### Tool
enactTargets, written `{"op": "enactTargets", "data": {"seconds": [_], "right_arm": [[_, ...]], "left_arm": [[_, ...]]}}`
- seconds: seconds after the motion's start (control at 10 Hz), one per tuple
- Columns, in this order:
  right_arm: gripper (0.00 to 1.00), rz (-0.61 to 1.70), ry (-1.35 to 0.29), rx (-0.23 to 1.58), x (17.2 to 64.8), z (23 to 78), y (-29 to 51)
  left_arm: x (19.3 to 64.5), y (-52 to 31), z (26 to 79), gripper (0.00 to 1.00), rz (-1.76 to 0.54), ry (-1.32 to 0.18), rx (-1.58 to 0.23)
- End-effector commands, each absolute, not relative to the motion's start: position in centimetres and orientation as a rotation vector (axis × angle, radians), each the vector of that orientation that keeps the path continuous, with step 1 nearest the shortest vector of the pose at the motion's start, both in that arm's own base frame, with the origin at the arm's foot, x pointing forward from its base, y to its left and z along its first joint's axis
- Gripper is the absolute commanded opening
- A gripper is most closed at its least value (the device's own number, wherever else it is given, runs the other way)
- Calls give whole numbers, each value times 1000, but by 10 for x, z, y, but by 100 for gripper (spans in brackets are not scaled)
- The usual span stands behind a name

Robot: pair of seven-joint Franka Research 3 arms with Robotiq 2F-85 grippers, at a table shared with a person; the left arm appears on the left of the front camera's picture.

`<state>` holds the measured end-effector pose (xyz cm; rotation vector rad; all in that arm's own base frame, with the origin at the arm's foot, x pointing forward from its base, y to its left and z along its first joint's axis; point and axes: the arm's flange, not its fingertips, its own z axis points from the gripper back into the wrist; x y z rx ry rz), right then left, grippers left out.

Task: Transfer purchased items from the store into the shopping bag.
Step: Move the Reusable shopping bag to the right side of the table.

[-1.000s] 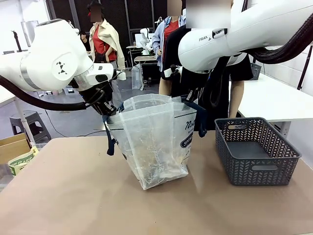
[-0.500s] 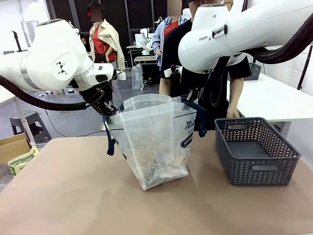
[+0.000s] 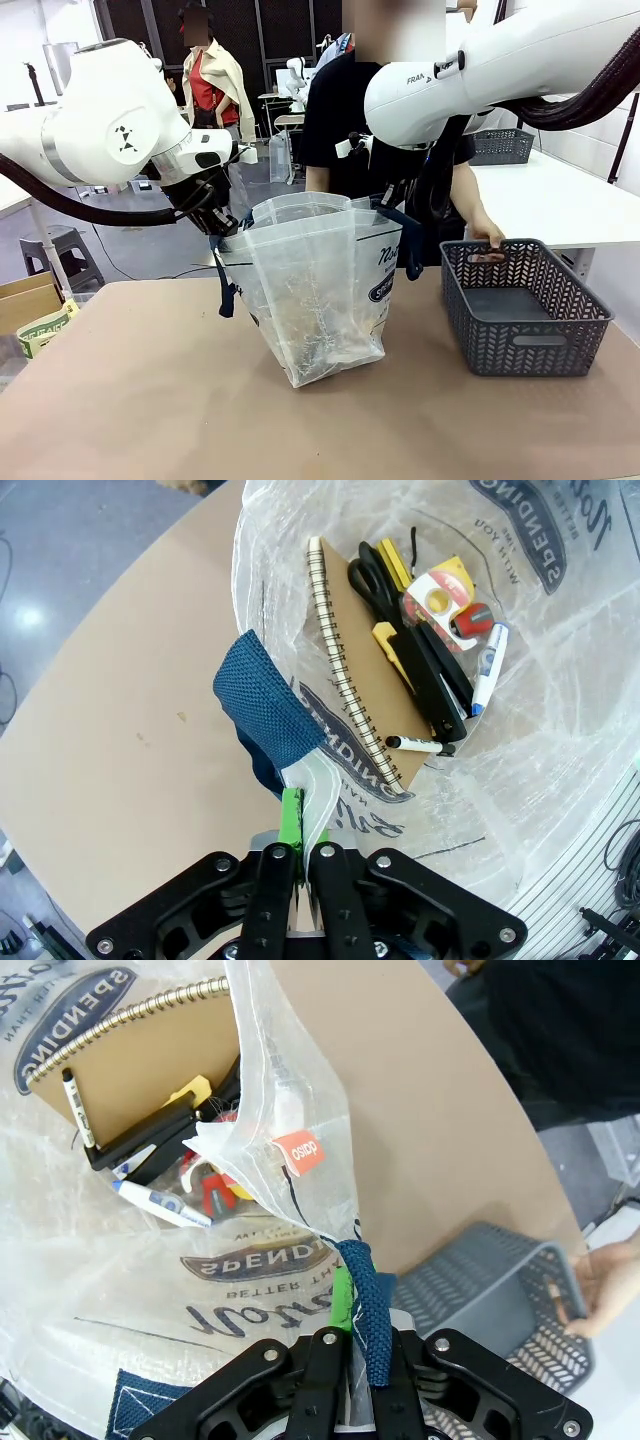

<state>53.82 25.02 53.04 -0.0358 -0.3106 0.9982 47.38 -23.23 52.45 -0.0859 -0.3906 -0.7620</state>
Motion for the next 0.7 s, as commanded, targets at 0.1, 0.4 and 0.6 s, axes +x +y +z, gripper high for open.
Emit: {"op": "enactTargets", "data": {"seconds": [0.1,0.4,0.6], "right_arm": [[0,993,-309,-37,540,531,248],[0,993,-309,-37,540,531,248],[0,993,-309,-37,540,531,248]], "left_arm": [[474,-229,526,0,-759,-390,-80],[474,-229,526,0,-759,-390,-80],[474,-229,526,0,-759,-390,-80]]}}
